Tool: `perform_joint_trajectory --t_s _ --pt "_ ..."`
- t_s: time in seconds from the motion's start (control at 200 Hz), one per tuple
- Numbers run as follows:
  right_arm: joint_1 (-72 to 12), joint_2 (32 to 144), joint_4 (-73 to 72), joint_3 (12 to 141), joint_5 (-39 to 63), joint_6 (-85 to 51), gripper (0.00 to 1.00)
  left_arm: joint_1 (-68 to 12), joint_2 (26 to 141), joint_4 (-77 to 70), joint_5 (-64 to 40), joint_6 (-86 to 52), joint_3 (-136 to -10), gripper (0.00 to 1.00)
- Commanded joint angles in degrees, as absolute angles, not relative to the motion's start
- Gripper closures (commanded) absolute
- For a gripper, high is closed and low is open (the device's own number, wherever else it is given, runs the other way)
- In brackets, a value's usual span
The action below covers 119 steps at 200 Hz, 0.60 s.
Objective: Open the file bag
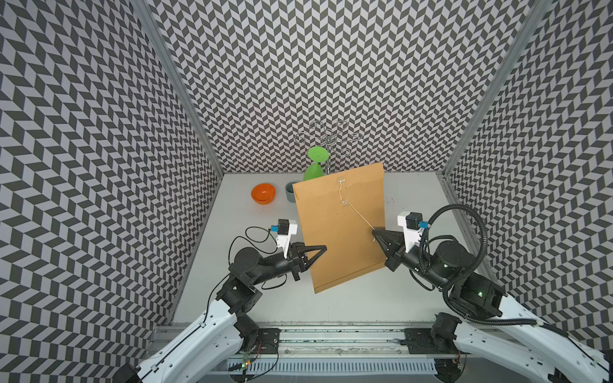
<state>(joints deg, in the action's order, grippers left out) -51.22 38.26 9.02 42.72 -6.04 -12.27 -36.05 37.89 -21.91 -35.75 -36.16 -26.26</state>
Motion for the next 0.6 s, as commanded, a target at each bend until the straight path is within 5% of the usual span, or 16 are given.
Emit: perform_joint_trajectory --t_s 0.0,0.215,0.591 --pt "-51.5 35.54 7.62 42.17 -8.22 -14.54 1.0 -34.73 36.48 -26.58 -38.9 -37.39 -26.67 1.0" --pt "-52.66 38.04 9.13 41.94 -2.35 -17.88 1.0 -33.49 35.56 -24.69 -38.28 -37.08 -27.29 1.0" --pt "-71.27 49.09 4.64 49.63 -11.24 -16.36 1.0 -33.77 39.51 -10.74 -31.15 -26.21 -33.58 1.0"
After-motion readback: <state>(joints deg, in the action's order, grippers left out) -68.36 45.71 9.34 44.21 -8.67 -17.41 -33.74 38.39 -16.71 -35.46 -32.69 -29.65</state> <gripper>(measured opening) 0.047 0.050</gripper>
